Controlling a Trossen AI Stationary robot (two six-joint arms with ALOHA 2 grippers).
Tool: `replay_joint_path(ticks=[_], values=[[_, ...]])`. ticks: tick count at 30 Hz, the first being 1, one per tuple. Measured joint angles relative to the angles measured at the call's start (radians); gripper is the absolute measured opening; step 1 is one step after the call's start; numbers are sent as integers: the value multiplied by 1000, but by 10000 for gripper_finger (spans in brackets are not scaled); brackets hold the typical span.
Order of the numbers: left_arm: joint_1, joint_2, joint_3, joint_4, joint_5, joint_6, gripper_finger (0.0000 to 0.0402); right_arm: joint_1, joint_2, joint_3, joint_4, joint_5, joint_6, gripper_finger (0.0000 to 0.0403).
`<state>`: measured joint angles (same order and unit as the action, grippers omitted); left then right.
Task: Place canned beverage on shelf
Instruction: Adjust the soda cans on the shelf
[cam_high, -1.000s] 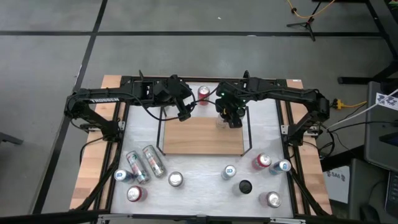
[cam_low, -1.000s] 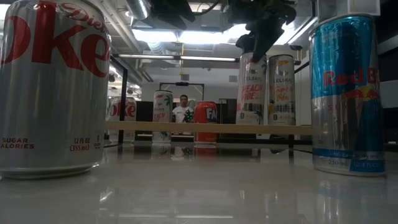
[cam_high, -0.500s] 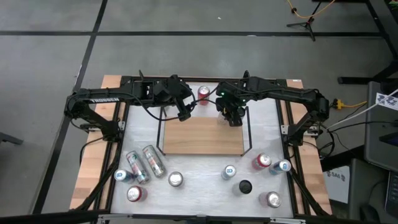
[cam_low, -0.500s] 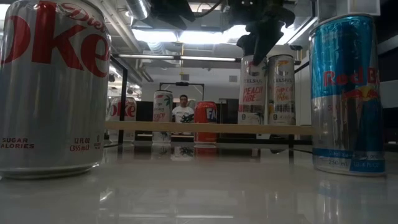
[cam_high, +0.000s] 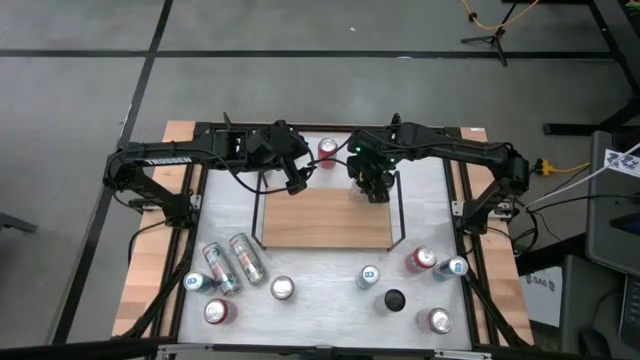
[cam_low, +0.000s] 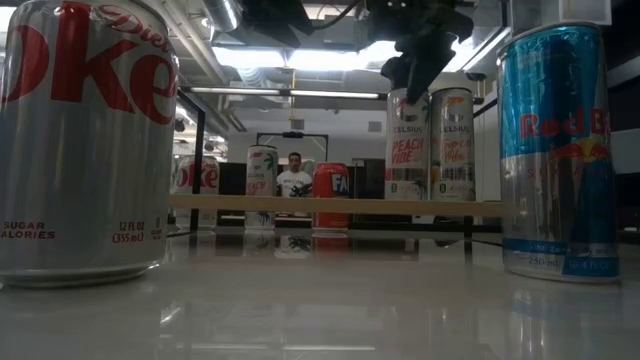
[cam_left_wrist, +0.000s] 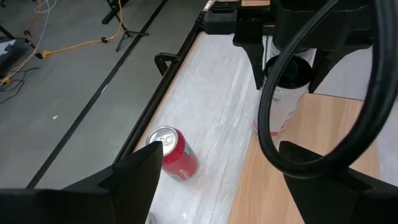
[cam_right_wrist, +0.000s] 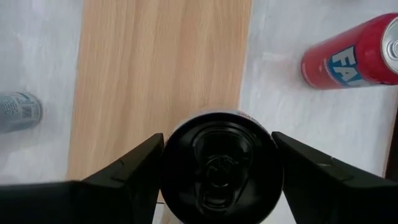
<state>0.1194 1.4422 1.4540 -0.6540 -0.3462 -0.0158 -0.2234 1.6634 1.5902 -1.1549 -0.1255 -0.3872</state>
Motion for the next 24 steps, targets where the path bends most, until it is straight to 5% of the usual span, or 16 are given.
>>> replay_joint_path(ticks=[24], values=[[0,0,0,0,0,0,314,0,0,0,0,-4,45,264]])
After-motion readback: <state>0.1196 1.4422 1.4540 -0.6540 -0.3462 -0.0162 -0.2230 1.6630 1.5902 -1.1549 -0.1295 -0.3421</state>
